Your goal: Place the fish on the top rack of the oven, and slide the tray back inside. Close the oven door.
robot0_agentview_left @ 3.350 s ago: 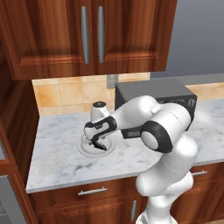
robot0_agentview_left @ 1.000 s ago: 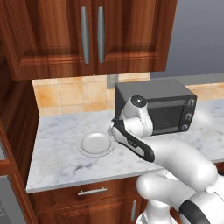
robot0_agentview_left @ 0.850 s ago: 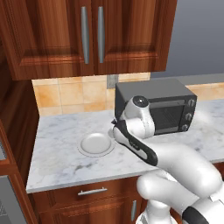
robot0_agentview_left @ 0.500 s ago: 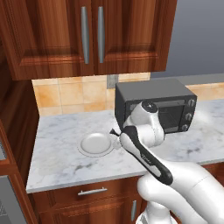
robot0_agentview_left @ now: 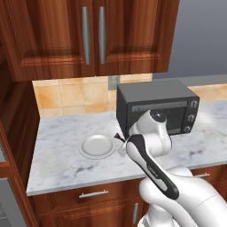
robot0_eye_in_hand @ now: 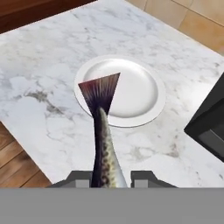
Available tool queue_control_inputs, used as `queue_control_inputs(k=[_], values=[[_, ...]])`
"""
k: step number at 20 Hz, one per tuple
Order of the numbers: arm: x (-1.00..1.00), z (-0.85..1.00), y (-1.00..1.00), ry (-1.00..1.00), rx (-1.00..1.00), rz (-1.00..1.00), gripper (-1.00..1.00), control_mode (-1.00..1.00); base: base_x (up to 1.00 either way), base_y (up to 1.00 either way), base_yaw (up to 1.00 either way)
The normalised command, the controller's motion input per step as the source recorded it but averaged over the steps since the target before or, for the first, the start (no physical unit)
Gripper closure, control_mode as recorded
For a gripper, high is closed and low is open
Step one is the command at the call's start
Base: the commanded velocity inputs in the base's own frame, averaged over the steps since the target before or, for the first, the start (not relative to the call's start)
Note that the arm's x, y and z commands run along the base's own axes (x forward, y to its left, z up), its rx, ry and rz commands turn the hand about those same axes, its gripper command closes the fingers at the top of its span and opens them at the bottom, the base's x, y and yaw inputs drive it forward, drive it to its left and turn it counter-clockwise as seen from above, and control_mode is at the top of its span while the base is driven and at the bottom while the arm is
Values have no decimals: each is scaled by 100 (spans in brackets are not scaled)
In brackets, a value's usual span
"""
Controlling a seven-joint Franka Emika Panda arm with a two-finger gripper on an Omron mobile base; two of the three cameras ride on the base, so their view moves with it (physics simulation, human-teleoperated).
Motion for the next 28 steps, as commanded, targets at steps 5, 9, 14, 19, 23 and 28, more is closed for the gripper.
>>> queue_control_inputs(k=[5, 9, 14, 19, 23, 28], values=[[0, 0, 0, 0, 0, 0, 100, 100, -12, 0, 7], [0, 0, 0, 0, 0, 0, 100, 100, -55, 0, 35], [0, 0, 0, 0, 0, 0, 100, 100, -42, 25, 43], [0, 0, 0, 0, 0, 0, 100, 100, -4, 73, 51], [0, 0, 0, 0, 0, 0, 100, 100, 7, 99, 47], [0, 0, 0, 0, 0, 0, 100, 100, 11, 98, 42]])
